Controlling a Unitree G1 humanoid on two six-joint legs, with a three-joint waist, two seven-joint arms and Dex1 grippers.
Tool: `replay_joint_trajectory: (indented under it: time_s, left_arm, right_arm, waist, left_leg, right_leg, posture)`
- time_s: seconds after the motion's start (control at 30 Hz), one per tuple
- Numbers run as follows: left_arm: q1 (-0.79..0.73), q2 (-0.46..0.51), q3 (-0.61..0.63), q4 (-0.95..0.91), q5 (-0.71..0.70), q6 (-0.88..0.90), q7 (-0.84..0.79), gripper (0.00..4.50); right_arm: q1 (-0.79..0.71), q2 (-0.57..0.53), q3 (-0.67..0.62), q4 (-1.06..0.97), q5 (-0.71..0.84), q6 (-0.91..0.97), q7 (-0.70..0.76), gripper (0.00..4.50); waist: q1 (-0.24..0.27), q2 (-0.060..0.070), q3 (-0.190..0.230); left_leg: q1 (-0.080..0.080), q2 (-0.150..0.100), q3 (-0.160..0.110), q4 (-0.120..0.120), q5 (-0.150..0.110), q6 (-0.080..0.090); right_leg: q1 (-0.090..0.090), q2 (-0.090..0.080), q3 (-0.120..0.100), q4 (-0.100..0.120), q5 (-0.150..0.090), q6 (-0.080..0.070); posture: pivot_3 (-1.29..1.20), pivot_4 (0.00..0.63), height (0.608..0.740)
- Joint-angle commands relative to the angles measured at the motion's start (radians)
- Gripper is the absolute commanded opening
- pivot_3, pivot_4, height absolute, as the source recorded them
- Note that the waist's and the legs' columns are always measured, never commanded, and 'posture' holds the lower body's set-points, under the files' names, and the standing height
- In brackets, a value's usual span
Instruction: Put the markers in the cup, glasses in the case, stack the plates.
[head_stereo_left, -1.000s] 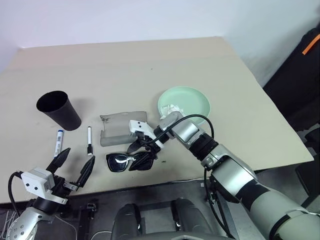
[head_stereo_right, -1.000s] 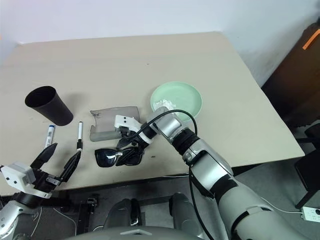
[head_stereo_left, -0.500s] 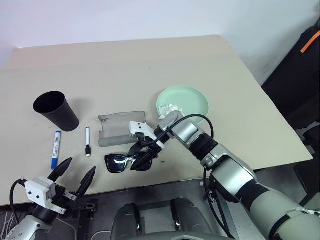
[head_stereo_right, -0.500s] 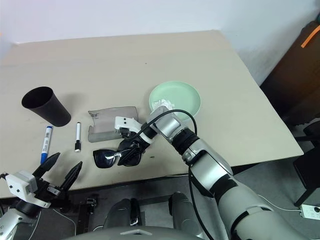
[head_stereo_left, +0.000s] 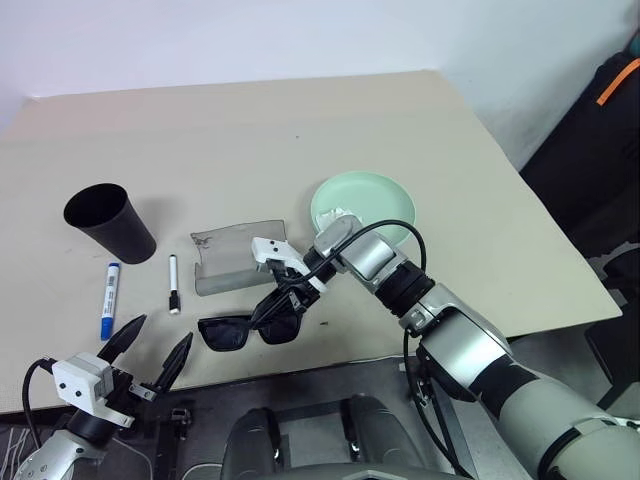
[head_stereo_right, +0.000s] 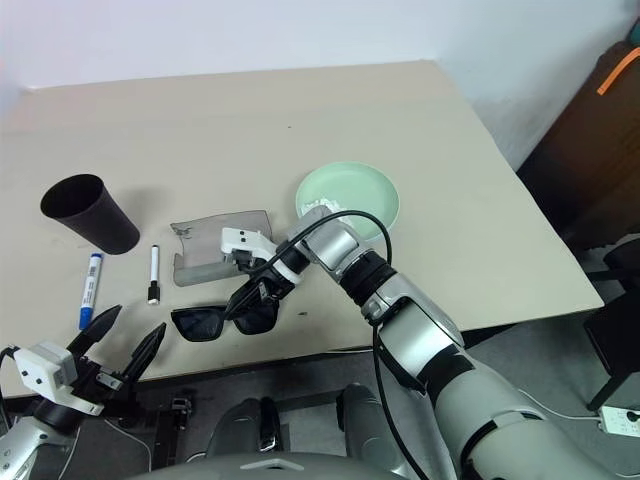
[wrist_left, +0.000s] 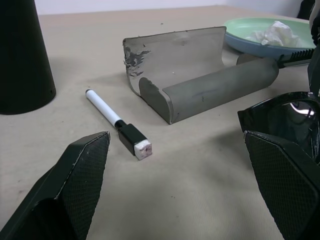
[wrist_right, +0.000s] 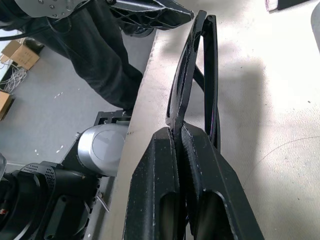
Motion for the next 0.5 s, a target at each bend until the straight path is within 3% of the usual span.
replay_joint_trajectory:
  time_s: [0.03,0.27,0.5]
  left_arm:
    - [0.008,0.001,-0.001,-0.017,-0.002,-0.010,-0.003,4.50]
    - [0.012,0.009,-0.001,0.022,0.003,-0.020,-0.031,4.50]
    - [0.007,0.001,-0.003,0.032,0.001,-0.026,-0.039,4.50]
  right_arm:
    - [-0.038,-0.016,-0.050,-0.058,0.030,0.032,0.011,0.01]
    - [-0.108,-0.029,-0.146,-0.077,0.124,0.083,0.060,0.01]
    - [-0.292,0.019,-0.280,0.174,0.143,-0.009,0.002,0.01]
  waist:
    - [-0.001,0.000,0.000]
    - [-0.001,0.000,0.000]
    - [-0.004,0.000,0.000]
  left_leg:
    - [0.000,0.000,0.000,0.000,0.000,0.000]
    - [-0.001,0.000,0.000,0.000,0.000,0.000]
    - [-0.003,0.000,0.000,0.000,0.000,0.000]
  right_leg:
    - [0.000,0.000,0.000,0.000,0.000,0.000]
    - [-0.001,0.001,0.000,0.000,0.000,0.000]
    - [-0.003,0.002,0.000,0.000,0.000,0.000]
  posture:
    - [0.00,0.150,0.726]
    - [0.00,0.150,0.726]
    - [0.00,0.150,0.726]
